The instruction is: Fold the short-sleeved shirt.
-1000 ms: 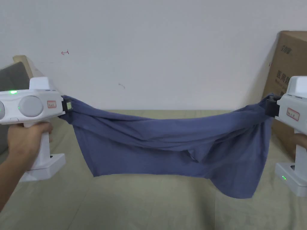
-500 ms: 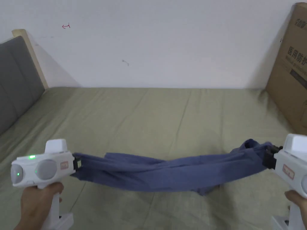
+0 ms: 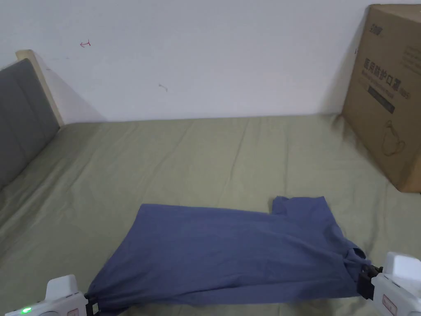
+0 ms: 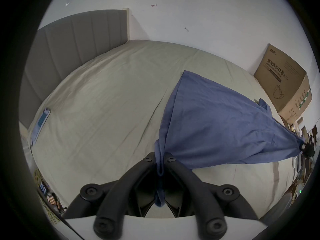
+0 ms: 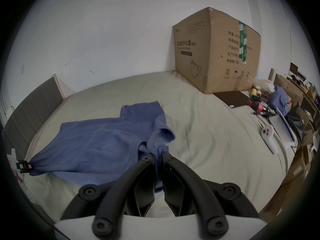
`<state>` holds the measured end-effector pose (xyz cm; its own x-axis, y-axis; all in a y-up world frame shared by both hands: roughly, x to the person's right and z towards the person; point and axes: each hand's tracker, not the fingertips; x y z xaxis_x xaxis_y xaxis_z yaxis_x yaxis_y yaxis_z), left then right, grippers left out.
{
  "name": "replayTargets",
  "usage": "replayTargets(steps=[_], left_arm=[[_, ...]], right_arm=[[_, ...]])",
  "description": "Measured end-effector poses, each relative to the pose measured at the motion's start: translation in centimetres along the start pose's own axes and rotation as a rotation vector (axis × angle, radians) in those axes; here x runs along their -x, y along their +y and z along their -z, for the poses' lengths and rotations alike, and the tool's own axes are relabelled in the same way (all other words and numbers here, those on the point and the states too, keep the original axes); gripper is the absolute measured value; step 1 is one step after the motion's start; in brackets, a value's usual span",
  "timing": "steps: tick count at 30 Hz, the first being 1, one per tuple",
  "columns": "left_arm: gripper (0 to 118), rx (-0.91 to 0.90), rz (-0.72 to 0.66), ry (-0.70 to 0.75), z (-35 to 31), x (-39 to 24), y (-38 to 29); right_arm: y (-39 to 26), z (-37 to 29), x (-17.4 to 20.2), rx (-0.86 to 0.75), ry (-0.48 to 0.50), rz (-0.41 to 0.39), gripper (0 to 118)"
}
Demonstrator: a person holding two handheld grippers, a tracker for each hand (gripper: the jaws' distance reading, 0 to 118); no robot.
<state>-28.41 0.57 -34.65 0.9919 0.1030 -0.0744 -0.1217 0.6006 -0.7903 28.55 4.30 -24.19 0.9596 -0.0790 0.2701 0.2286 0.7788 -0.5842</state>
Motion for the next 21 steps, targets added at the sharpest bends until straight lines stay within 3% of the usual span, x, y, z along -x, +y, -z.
replayTargets(steps=[11,17,21], left_arm=[[5,0.060,-0.006,0.010,-4.3,1.9,-8.0],[5,0.132,0.028,0.041,-3.7,2.2,-10.4],[5,0.169,0.054,0.062,-2.6,1.6,-10.6]], right_arm=[[-8.8,-4.6,-2.6,0.109,-0.023,0.081,4],[-11.9,-1.9,-3.3,0.322,-0.056,0.098,5],[-13.0,0.2,-4.1,0.363,-0.060,0.130,5]])
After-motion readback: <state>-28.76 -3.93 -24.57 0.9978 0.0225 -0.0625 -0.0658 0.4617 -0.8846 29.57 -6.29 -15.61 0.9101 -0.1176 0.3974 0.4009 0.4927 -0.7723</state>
